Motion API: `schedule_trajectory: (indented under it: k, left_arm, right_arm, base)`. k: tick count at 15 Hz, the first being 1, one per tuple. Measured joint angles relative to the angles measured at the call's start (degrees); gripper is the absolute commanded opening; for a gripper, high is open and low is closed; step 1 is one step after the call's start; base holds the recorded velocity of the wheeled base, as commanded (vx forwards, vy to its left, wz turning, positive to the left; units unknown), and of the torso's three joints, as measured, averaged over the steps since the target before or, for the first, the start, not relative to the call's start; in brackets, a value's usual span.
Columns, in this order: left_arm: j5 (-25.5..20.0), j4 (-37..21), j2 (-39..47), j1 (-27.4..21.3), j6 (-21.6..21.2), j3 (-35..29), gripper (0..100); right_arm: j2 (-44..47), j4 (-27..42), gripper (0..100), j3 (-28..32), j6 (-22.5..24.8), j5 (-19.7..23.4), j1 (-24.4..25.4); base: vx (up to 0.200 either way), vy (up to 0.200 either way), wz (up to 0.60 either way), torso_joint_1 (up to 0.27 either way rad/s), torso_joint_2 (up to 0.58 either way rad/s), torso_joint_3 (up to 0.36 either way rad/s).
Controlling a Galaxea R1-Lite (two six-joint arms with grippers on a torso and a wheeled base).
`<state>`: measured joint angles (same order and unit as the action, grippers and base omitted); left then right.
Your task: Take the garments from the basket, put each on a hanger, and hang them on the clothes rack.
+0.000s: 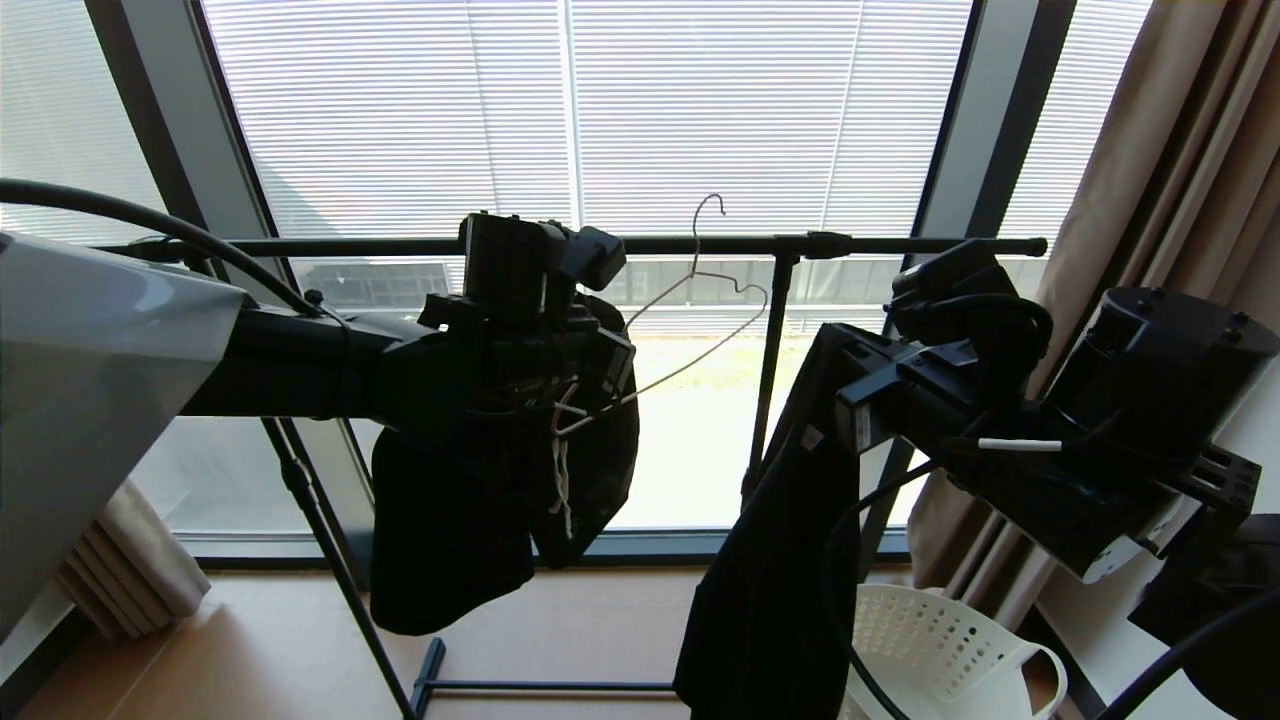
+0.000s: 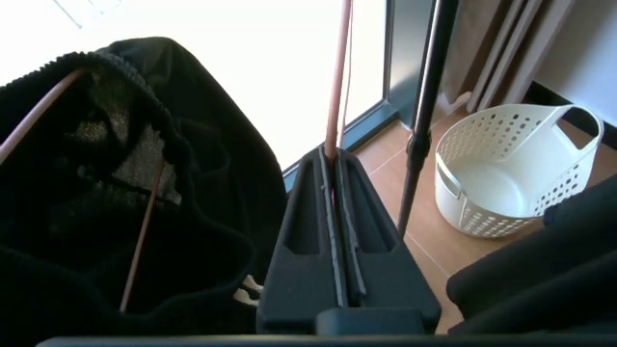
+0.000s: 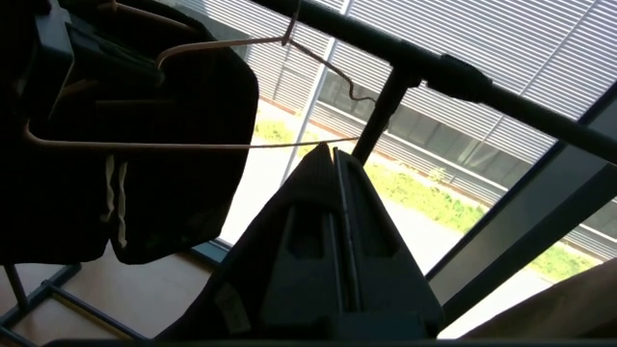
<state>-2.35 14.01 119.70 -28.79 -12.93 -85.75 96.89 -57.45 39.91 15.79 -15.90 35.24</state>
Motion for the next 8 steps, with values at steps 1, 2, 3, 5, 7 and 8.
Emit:
schedule_trajectory:
  k: [1, 2, 3, 5, 7, 8]
  left_arm:
    - [0.00, 0.60, -1.21, 0.00, 0.07, 1.55, 0]
    - [-0.02, 1.04, -2.41, -0.01, 0.10, 3.00, 0]
    - [-0.07, 1.65, -3.80, -0.01, 0.22, 4.94, 0]
    - [-0.05, 3.72, -6.89, -0.09, 0.65, 10.17, 0]
    - [-0.02, 7.07, -10.85, -0.11, 1.06, 16.30, 0]
    - [-0.05, 8.62, -12.78, -0.11, 1.39, 19.36, 0]
  right_arm:
    - [0.16, 0.01, 0, 0.00, 0.00, 0.00, 0.00]
    - [0.27, 0.00, 0, 0.00, 0.02, -0.02, 0.00]
    - [0.38, 0.00, 0, -0.01, 0.00, 0.00, 0.00]
    - [0.68, -0.02, 0, -0.09, 0.02, -0.02, -0.02]
    - [1.07, -0.05, 0, -0.09, 0.00, -0.05, -0.02]
    - [1.32, -0.02, 0, -0.11, 0.16, -0.28, -0.02]
  base:
    - [0.000, 0.000, 0.00, 0.000, 0.00, 0.000]
    - [0.000, 0.000, 0.00, 0.000, 0.00, 0.000]
    - [0.000, 0.000, 0.00, 0.000, 0.00, 0.000]
    - [0.000, 0.000, 0.00, 0.000, 0.00, 0.000]
    - [0.000, 0.000, 0.00, 0.000, 0.00, 0.000]
    - [0.000, 0.000, 0.00, 0.000, 0.00, 0.000]
